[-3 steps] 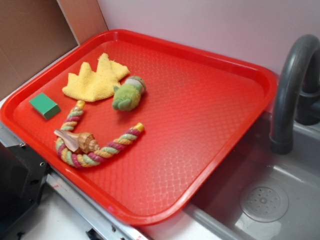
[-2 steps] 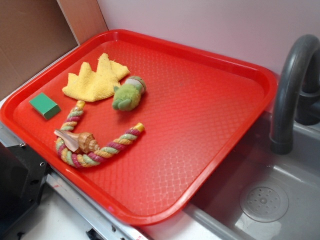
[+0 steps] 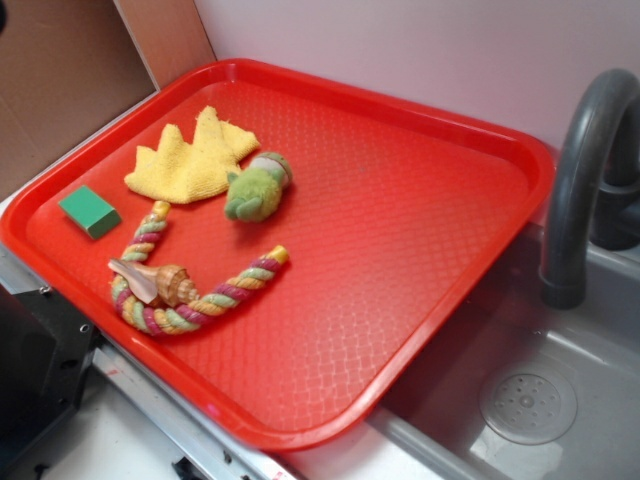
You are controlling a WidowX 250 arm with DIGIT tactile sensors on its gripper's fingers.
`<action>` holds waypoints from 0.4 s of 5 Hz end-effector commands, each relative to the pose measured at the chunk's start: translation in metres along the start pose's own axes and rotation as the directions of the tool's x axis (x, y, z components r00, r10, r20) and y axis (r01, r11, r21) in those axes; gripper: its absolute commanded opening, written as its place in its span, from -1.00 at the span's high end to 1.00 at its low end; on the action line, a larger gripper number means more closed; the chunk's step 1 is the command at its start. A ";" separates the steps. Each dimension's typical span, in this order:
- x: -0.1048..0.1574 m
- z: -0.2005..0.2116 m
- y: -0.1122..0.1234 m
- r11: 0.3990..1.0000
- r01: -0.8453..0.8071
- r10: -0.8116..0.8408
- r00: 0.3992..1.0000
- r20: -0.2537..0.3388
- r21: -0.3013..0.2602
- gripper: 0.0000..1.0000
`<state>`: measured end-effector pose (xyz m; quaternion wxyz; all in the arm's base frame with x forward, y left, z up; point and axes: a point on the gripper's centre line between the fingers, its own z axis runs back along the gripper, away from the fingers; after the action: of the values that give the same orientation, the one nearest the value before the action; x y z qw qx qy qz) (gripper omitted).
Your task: Grab the green block.
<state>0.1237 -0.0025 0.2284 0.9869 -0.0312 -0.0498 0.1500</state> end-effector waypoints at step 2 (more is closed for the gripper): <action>0.028 -0.063 0.042 0.751 -0.656 0.632 0.747 0.207 0.074 -1.00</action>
<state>0.1453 0.0387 0.1582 0.8687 0.0381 -0.0977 0.4841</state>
